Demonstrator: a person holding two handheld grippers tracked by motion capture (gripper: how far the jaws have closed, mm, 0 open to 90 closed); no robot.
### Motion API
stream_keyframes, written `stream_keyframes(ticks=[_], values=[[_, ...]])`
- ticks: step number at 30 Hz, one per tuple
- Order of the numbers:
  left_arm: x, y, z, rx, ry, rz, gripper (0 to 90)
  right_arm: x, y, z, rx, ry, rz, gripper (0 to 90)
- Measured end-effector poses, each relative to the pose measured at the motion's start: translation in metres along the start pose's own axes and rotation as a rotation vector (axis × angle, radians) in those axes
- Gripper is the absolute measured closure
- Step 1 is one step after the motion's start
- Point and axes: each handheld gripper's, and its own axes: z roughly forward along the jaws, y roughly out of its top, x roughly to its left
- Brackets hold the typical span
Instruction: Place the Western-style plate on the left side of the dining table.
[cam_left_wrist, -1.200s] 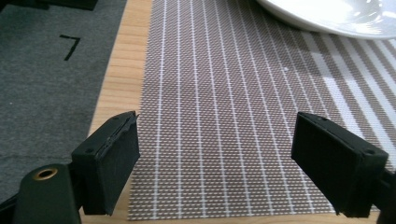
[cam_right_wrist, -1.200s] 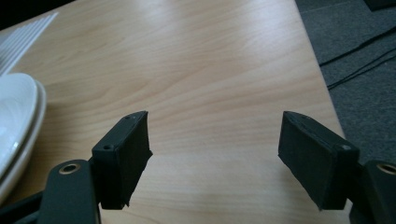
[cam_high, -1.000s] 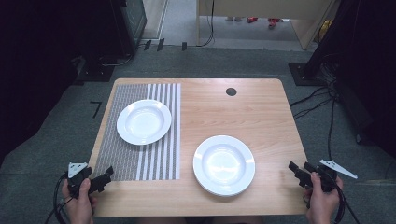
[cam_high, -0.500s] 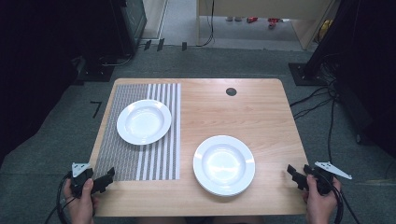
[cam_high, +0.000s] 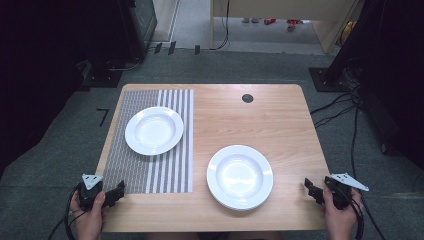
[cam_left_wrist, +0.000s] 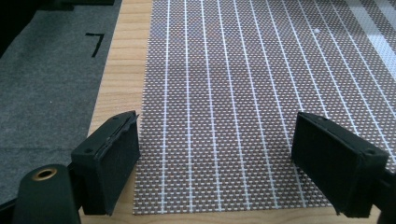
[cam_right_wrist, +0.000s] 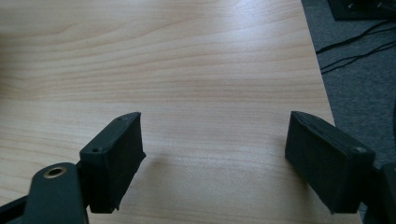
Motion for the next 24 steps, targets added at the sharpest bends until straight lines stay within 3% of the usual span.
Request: stream_keyframes(ticks=[4,24], values=[[0.0001,-0.0001,0.0001,-0.001,0.000,0.001,15.2,0.0041,0.0001,0.0016,0.012,-0.023,-0.040,18.3],[-0.0002,-0.0010,0.0006,-0.007,-0.001,0.008,14.2,0.0095,0.0001,0.0034,0.028,-0.060,-0.080,17.4]])
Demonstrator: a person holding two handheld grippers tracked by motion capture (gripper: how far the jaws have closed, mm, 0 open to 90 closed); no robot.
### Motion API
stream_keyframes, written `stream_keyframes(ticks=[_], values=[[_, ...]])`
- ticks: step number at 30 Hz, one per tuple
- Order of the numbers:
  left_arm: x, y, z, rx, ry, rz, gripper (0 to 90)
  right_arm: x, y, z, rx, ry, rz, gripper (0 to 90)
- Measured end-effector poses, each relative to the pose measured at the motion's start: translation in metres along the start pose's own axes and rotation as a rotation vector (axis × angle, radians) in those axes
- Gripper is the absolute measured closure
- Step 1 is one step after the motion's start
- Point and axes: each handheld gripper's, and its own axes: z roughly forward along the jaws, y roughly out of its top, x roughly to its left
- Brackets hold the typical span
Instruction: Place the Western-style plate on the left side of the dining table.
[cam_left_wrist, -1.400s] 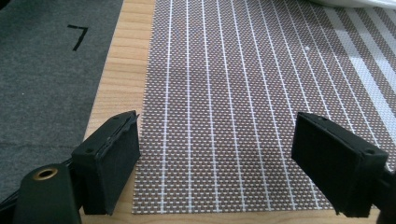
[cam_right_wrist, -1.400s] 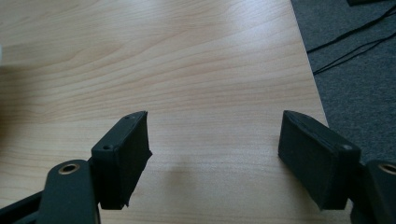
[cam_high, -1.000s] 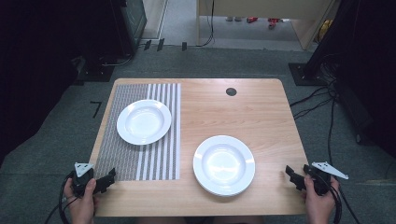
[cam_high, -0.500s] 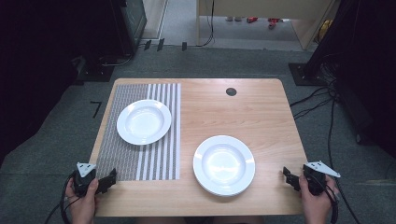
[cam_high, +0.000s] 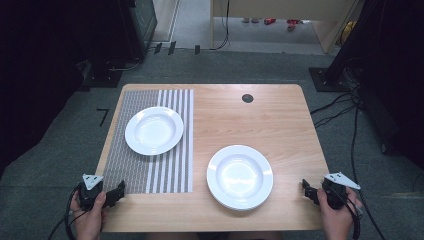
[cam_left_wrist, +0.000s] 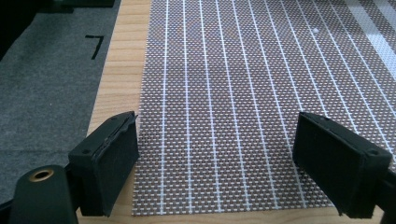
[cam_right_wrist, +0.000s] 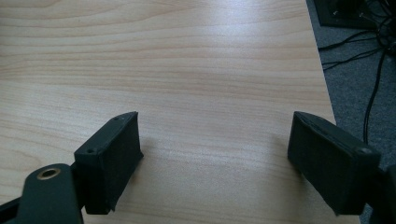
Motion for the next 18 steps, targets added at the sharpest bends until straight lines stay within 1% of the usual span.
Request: stream_keyframes(ticks=[8,18], values=[[0.0009,-0.0012,0.0006,-0.013,-0.007,0.007,13.9,0.0005,-0.0001,-0.0002,0.001,0.003,-0.001,17.5],[0.0012,-0.0014,0.0007,-0.015,-0.009,0.009,13.7,0.0006,-0.0001,0.0000,0.001,0.009,-0.008,17.2]])
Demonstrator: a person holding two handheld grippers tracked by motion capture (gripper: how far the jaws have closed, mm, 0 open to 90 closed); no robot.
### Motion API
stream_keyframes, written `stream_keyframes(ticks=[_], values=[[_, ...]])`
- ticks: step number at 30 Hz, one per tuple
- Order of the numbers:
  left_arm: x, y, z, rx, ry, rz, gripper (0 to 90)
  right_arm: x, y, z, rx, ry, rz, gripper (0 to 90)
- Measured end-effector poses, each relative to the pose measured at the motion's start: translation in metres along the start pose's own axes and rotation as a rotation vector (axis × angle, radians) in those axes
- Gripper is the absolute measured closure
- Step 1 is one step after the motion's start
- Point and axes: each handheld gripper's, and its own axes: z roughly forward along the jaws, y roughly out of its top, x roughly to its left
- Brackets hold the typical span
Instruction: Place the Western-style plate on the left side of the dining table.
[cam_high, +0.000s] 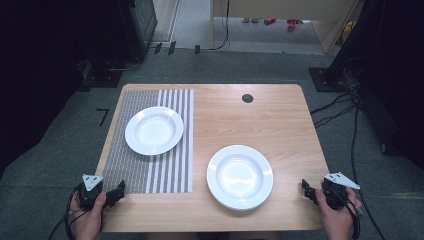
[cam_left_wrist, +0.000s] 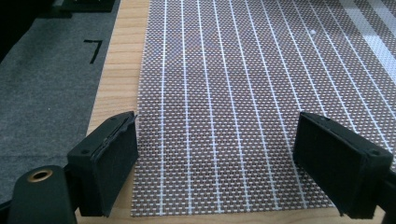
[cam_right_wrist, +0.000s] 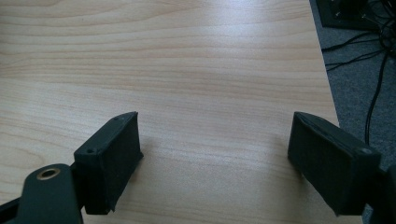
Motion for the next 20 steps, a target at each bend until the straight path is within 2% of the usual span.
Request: stream_keyframes(ticks=[20], values=[[0.0002,0.0001,0.0001,0.000,-0.002,0.001,13.8,0.0001,0.0001,0.0004,0.004,0.002,-0.003,15.1]])
